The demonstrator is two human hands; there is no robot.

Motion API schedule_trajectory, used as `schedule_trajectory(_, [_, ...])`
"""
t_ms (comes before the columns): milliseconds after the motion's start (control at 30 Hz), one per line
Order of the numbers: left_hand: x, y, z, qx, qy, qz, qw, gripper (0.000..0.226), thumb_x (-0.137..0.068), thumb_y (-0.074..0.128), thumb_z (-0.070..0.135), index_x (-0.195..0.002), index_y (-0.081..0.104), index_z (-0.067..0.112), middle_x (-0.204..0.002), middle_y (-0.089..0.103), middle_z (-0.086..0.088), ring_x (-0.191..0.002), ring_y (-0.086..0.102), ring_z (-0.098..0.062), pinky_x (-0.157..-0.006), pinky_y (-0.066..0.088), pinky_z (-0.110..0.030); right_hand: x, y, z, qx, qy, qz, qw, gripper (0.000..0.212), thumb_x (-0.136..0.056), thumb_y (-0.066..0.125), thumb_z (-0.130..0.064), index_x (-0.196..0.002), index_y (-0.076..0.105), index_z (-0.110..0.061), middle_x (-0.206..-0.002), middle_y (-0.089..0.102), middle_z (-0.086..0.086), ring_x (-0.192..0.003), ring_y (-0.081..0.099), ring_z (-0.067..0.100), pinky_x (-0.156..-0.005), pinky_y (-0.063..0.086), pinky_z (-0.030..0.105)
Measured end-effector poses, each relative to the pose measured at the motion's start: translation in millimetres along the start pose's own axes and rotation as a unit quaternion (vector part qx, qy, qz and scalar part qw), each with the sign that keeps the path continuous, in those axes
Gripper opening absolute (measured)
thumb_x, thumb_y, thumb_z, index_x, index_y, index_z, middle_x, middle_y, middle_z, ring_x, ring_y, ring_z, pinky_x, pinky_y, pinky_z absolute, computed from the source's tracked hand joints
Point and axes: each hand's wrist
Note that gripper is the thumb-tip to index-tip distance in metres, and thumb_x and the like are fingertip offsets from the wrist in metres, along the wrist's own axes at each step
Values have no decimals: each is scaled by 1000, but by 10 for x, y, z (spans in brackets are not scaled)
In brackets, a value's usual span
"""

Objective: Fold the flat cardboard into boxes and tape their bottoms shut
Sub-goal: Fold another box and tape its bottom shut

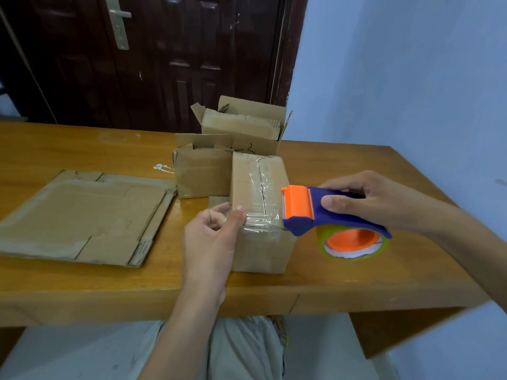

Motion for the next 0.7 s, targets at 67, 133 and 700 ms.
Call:
schedule_trajectory(67, [-9, 3, -3, -4, -3, 3, 1000, 37, -89, 81, 31, -66, 55, 17, -120, 72, 11, -117, 64, -11, -88, 56, -41, 13, -29, -20, 9, 3, -3, 1000, 36, -97, 55, -53, -113, 74, -28, -87, 76, -7, -73, 70, 12, -63, 51, 22])
schedule_trajectory(133, [-12, -9, 1, -17, 6, 11, 1000, 37, -89, 80, 31, -67, 54, 17, -121, 71, 13, -115, 64, -10, -85, 55, -39, 72, -96, 11, 9, 7, 5, 1000, 40, -98, 58, -63, -113, 76, -30, -87, 76, -3, -72, 71, 17, -64, 51, 29])
schedule_trajectory(700, [50, 2, -61, -166, 210, 94, 959, 41, -90, 79, 43, -120, 54, 29, -134, 58, 9, -127, 54, -10, -104, 45, -36, 203, -200, 360, -37, 37, 36, 998, 24, -94, 64, -47, -105, 80, -34, -85, 78, 0, -70, 71, 19, -65, 49, 29])
Point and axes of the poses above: each hand's wrist, its own x-axis away from the middle knuckle, its own y-axis out of the palm, z = x × y
